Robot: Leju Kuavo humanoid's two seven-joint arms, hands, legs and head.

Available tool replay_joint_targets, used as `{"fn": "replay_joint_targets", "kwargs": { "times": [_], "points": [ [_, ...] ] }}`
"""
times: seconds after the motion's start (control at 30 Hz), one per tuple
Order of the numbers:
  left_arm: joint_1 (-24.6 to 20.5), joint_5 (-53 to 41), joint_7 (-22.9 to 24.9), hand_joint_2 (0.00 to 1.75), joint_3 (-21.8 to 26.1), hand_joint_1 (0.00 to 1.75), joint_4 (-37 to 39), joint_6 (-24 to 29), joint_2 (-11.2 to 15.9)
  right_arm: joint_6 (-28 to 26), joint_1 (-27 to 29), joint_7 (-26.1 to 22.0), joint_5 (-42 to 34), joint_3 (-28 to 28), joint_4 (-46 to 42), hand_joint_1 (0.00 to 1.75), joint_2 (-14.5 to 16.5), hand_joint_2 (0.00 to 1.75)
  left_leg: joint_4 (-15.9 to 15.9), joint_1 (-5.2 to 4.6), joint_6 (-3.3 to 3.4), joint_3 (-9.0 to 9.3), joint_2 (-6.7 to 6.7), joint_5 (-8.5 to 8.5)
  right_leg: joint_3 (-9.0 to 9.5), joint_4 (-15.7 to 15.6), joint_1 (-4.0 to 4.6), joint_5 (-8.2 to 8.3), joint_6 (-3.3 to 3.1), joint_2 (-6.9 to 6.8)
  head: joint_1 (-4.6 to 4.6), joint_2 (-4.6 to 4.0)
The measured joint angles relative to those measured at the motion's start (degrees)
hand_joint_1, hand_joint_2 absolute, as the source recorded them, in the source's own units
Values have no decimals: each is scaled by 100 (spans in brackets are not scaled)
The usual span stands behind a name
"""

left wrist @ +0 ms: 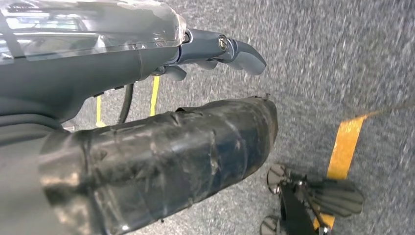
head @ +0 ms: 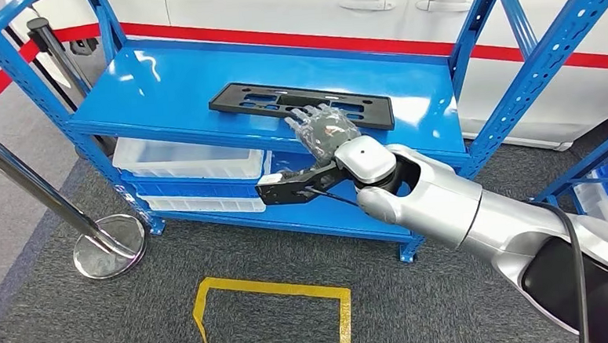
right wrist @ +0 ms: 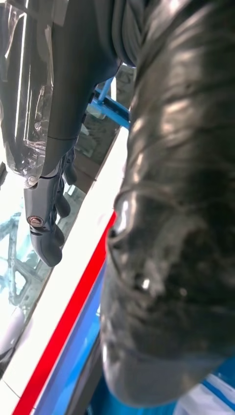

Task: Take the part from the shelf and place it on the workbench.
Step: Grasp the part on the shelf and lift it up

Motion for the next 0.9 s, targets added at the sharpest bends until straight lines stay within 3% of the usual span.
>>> {"fn": "replay_joint_targets", "kwargs": {
  "times": [0.07,0.1,0.13,0.17,0.23,0.3,0.4,0.47,0.57,0.6,0.63,0.67,0.77,0.83,0.9],
  "points": [
    [-4,0,0,0,0,0,0,0,0,1,7,0,2,5,4,0,-1,0,2,-10,45,14,1,-21,-403,748,0,-296,13,-2,11,0],
    [-4,1,0,0,0,0,0,0,1,1,18,-1,2,13,8,0,-1,0,7,-15,53,20,-1,-33,-572,1020,-1,-354,14,-2,11,0],
    [-3,2,0,0,0,0,0,0,1,2,28,-1,2,24,11,0,-1,0,14,-17,57,31,-5,-48,-652,1101,-1,-300,10,-2,12,0],
    [-2,4,0,0,0,0,0,0,1,2,35,-2,2,34,14,0,-1,0,24,-18,53,48,-11,-69,-615,957,-1,-137,-3,-2,14,0],
    [2,8,0,0,0,0,0,0,-1,2,33,-2,3,44,17,0,-1,0,49,-18,31,90,-28,-123,-301,242,7,292,-54,-1,14,0],
    [-1,10,1,0,0,0,0,0,-2,4,16,-4,6,46,19,0,0,0,80,-34,-17,92,-41,-163,-34,-318,31,465,-101,2,10,0],
    [-1,10,2,0,0,0,0,-1,-4,8,8,-11,12,53,21,0,1,0,74,-34,-104,78,-41,-185,30,-445,43,438,-145,8,9,0],
    [-1,11,2,0,-1,0,0,-2,-6,7,0,-12,16,55,27,0,1,0,224,-25,-166,29,-23,-295,80,-500,18,443,-193,5,-4,0],
    [-5,15,8,0,-2,0,0,-3,-1,8,-3,-25,22,71,34,0,7,0,1171,-15,-234,-436,-6,-718,134,-524,5,423,-251,5,-26,0],
    [-4,16,12,0,-2,0,0,-4,2,8,4,-30,22,82,38,0,8,0,1472,-14,-245,-612,-6,-793,142,-519,7,411,-257,7,-25,0],
    [1,17,15,0,-2,0,0,-7,2,9,10,-32,23,92,43,0,8,0,1593,-14,-250,-709,-6,-761,152,-511,8,396,-258,10,-25,0],
    [7,17,16,0,-2,0,0,-10,1,9,14,-32,24,98,47,0,8,0,1492,-14,-246,-697,-5,-619,166,-501,9,377,-255,15,-24,0],
    [12,17,17,0,-2,0,1,-13,4,9,7,-31,28,101,51,0,8,0,453,-34,-186,-257,-6,-59,217,-470,17,310,-217,26,-23,0],
    [1,19,17,0,-2,0,2,-13,7,10,-2,-32,30,101,56,0,8,0,103,-67,-133,-96,-11,8,211,-465,26,294,-171,30,-21,0],
    [-9,19,17,0,-3,0,2,-14,5,14,-6,-42,28,102,62,0,8,0,63,-73,-84,-73,-13,-2,210,-477,33,290,-116,33,-18,1]
  ]
}}
